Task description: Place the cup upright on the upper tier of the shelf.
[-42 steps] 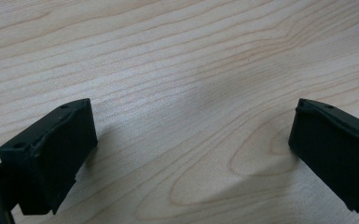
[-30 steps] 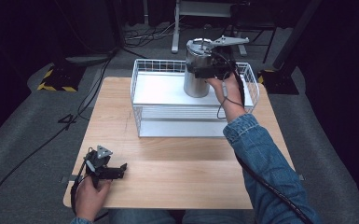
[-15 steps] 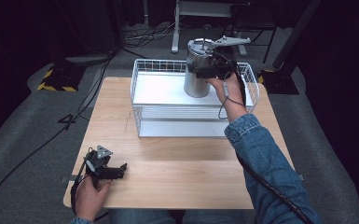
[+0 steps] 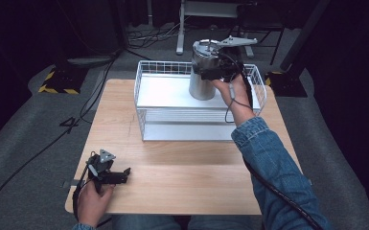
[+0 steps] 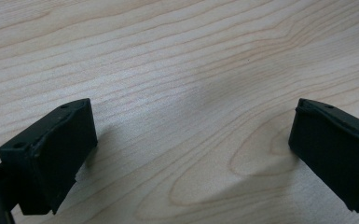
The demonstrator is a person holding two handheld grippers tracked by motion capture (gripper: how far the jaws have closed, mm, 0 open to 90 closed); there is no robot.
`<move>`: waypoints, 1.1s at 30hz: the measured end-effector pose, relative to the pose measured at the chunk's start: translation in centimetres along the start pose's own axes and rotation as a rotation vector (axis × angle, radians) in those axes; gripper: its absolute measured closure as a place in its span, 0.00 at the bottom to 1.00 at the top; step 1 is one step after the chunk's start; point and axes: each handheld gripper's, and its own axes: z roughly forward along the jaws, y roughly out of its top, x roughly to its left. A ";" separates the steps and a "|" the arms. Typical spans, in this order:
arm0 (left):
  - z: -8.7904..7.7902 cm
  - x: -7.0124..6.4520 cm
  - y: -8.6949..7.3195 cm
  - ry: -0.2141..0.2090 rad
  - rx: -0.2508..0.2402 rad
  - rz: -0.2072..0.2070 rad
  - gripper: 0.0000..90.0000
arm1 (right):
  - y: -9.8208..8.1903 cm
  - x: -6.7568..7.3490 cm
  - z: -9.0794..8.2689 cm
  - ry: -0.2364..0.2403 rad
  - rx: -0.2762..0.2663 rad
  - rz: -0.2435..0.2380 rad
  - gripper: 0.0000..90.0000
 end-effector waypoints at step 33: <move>0.0 0.0 0.0 0.000 0.000 0.000 0.01 | -0.9 1.3 -9.5 0.084 -0.032 -0.062 0.00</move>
